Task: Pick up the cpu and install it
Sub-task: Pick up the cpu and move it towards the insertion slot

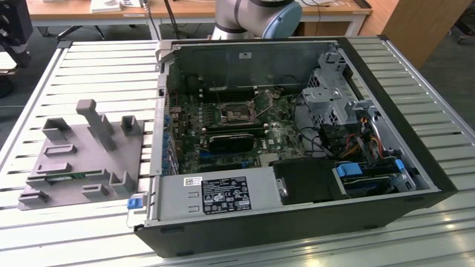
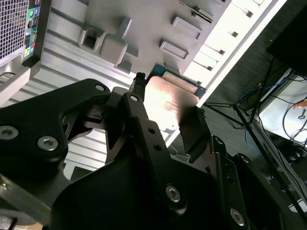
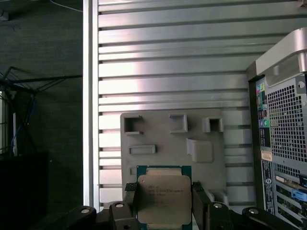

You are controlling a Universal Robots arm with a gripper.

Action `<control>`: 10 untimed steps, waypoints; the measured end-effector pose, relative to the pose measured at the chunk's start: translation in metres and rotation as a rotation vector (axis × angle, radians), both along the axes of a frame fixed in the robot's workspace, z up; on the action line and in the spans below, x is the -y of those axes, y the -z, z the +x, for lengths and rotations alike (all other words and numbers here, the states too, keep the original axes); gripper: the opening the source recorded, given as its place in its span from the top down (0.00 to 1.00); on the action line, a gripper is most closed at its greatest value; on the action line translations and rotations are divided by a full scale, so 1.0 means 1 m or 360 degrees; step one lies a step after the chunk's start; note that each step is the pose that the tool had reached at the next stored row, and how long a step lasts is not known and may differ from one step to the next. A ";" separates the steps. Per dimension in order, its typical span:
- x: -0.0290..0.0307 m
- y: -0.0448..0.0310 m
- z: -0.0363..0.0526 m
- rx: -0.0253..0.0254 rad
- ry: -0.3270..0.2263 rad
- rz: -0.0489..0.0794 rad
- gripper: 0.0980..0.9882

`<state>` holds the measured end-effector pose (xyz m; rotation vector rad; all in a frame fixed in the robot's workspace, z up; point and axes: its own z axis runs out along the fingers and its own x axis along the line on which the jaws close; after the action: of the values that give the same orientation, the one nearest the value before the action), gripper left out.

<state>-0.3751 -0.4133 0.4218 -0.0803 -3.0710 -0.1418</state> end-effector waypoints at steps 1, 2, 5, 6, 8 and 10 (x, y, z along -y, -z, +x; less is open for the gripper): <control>0.0000 0.0000 0.0006 -0.00003 0.0000 0.0000 0.50; 0.0000 0.0000 0.0013 -0.00006 0.0000 -0.0001 0.50; 0.0000 0.0001 0.0033 -0.00014 0.0000 -0.0001 0.50; 0.0000 0.0000 0.0040 -0.00020 0.0000 -0.0001 0.50; -0.0002 -0.0001 0.0048 -0.00026 0.0000 -0.0004 0.50; -0.0002 0.0000 0.0059 -0.00027 0.0000 -0.0005 0.50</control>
<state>-0.3692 -0.4132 0.4218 -0.0804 -3.0696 -0.1373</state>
